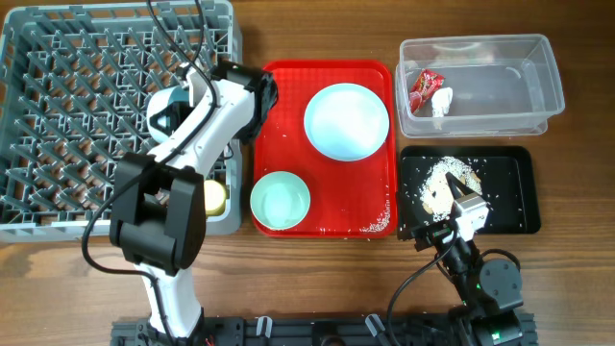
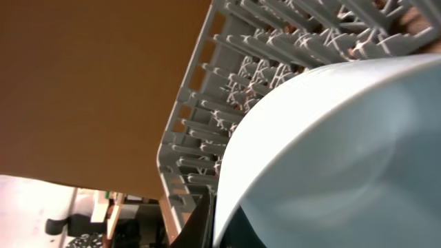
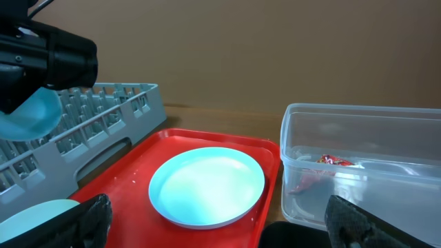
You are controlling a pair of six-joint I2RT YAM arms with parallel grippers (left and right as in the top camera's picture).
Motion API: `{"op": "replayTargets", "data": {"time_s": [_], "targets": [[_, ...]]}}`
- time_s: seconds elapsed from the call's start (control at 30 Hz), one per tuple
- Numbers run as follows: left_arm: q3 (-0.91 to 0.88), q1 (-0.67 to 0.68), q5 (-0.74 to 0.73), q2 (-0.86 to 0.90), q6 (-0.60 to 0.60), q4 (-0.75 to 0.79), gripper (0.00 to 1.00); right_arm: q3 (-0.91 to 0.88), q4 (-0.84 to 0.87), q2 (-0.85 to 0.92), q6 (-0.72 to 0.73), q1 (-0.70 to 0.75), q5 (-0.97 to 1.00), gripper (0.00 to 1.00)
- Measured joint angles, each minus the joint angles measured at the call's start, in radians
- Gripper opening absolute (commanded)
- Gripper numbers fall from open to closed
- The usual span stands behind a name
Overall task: Sort waste into correct bins and load items into the dishwasher rack
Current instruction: 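Lift the light blue bowl and set it in the dish rack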
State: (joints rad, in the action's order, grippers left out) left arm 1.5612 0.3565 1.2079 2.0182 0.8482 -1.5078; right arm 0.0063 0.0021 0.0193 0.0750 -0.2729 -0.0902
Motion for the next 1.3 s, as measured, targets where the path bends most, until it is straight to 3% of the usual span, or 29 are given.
{"op": "replayTargets", "data": {"time_s": [0.17, 0.3, 0.33, 0.37, 0.4, 0.43, 0.83, 1.07, 1.3], "targets": [[0.0, 0.0, -0.001, 0.002, 0.033, -0.005, 0.07, 0.0, 0.0, 0.0, 0.0, 0.0, 0.0, 1.0], [0.0, 0.003, -0.068, 0.004, 0.032, 0.028, 0.29, 0.0, 0.0, 0.0, 0.0, 0.0, 0.0, 1.0], [-0.001, 0.004, -0.096, 0.005, 0.036, 0.042, 0.28, 0.0, 0.0, 0.0, 0.0, 0.0, 0.0, 1.0], [-0.002, 0.008, -0.122, 0.006, 0.042, 0.05, 0.22, 0.0, 0.0, 0.0, 0.0, 0.0, 0.0, 1.0], [-0.002, 0.017, -0.142, 0.007, 0.042, 0.049, 0.08, 0.0, 0.0, 0.0, 0.0, 0.0, 0.0, 1.0], [-0.002, 0.025, -0.15, 0.007, 0.041, 0.043, 0.04, 0.0, 0.0, 0.0, 0.0, 0.0, 0.0, 1.0], [0.127, 0.037, -0.208, 0.015, 0.075, -0.121, 0.04, 0.0, 0.0, 0.0, 0.0, 0.0, 0.0, 1.0], [0.132, 0.028, -0.207, 0.015, 0.251, -0.175, 0.04, 0.0, 0.0, 0.0, 0.0, 0.0, 0.0, 1.0], [0.132, 0.014, -0.306, 0.016, 0.468, -0.088, 0.04, 0.0, 0.0, 0.0, 0.0, 0.0, 0.0, 1.0]]}}
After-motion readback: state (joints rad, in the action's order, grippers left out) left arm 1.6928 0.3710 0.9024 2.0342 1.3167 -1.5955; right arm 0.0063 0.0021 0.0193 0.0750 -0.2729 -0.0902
